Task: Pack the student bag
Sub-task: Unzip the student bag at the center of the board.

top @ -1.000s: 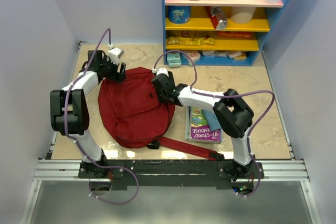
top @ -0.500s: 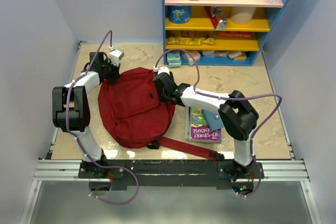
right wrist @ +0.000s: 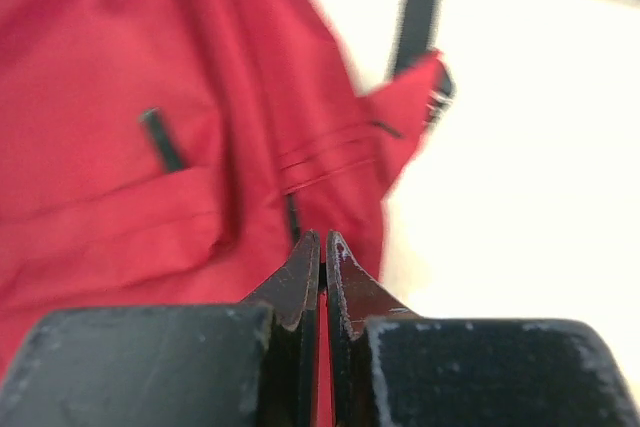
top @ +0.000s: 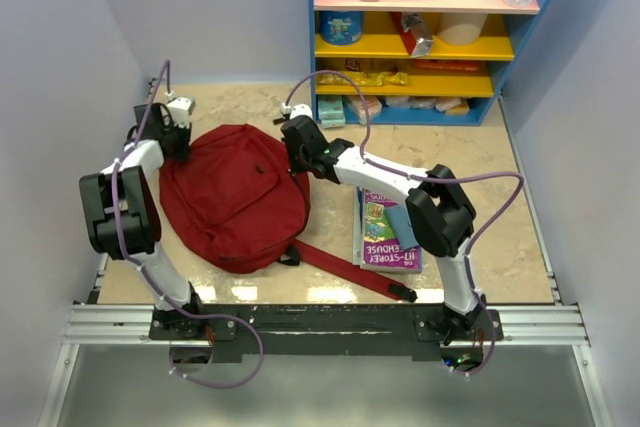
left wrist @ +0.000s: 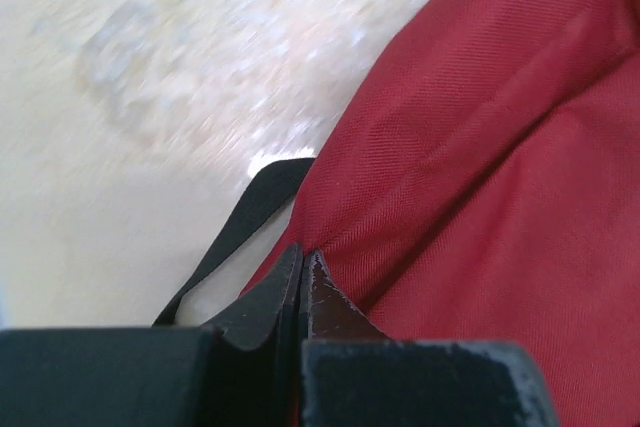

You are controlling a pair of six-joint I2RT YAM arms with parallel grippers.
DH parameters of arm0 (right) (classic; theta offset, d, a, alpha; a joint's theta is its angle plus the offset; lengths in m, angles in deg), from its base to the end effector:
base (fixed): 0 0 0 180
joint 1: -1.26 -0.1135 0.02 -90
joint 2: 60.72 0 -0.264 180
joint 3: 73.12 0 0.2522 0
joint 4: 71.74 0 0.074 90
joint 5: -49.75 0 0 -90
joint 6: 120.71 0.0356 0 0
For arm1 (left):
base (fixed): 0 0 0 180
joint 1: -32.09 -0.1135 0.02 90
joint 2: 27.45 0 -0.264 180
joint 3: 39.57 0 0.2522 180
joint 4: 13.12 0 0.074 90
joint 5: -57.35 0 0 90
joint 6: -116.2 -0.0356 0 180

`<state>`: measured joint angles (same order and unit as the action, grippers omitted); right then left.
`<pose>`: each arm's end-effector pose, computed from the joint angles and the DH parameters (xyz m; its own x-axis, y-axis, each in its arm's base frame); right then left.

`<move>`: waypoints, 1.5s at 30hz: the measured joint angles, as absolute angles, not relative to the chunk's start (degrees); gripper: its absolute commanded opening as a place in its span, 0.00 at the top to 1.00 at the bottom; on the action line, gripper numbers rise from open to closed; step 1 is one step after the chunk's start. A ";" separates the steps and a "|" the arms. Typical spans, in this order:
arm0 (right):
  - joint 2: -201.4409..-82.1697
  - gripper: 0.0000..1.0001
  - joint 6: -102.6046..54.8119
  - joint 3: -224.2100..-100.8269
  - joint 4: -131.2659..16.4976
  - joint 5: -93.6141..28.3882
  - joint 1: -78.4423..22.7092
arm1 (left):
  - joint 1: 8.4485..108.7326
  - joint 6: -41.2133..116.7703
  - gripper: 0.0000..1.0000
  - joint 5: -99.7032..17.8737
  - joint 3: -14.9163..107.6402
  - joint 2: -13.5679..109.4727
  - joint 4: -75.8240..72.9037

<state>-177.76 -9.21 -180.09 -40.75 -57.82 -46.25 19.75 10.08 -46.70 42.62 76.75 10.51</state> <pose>0.3252 0.3391 0.2336 -0.6141 -0.1531 -0.7742 -0.3484 0.9328 0.0919 0.3872 0.0759 0.1973 -0.6825 0.1264 -0.7199 0.1540 0.9877 0.0274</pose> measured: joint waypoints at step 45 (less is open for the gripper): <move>-179.44 1.00 -4.73 -180.05 -44.75 -47.96 -45.07 | 35.93 -16.45 0.01 -80.60 51.95 85.49 11.74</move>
<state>-179.44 -4.73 -180.05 -44.75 -47.96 -45.07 35.93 -16.45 -80.60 51.95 85.49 11.74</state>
